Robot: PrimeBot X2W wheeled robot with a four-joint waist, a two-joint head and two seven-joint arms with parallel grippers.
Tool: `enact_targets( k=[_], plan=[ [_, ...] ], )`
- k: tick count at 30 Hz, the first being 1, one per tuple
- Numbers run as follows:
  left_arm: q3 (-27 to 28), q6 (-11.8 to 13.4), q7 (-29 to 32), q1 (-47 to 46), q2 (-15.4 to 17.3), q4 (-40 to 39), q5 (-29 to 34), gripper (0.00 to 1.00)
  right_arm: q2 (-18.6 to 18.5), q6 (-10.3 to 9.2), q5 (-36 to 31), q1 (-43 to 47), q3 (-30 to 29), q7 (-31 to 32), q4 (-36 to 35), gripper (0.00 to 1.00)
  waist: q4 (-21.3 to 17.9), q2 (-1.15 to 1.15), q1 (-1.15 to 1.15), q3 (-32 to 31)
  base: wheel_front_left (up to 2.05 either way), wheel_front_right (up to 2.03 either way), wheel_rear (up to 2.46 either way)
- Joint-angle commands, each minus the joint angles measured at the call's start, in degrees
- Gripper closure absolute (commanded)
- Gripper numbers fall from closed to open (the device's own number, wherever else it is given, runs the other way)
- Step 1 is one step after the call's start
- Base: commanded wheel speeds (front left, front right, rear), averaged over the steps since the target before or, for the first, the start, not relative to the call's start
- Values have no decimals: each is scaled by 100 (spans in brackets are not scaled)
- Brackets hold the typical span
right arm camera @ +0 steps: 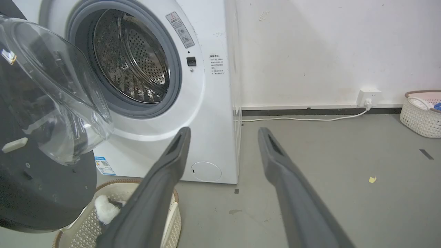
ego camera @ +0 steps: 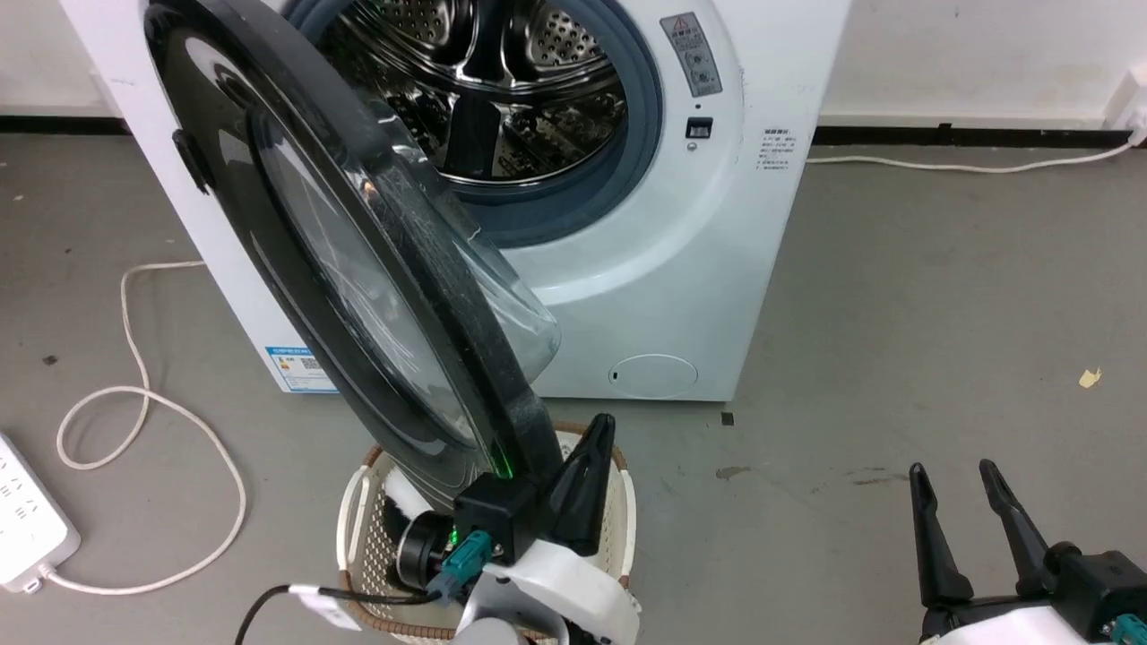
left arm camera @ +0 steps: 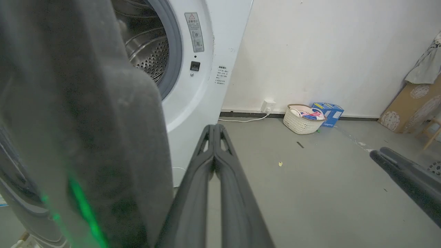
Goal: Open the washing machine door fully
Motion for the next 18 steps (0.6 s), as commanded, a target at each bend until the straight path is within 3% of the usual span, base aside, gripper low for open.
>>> enact_targets(
  k=[1, 9, 18],
  plan=[
    [-15, 34, -33, -98, 12, 77, -21, 100, 22, 5, 39, -52, -7, -26, 1, 0, 17, 0, -1, 16, 0, 0, 0],
    [-106, 13, -125, -62, 12, 557, -166, 100, 22, 5, 68, 21, -26, -26, 80, 0, 405, 0, -1, -106, 0, 0, 0],
    [-246, 11, -149, 316, 22, 505, -131, 100, 23, 5, 144, 159, -25, -26, 153, 0, 1309, 0, -1, -368, 0, 0, 0]
  ],
)
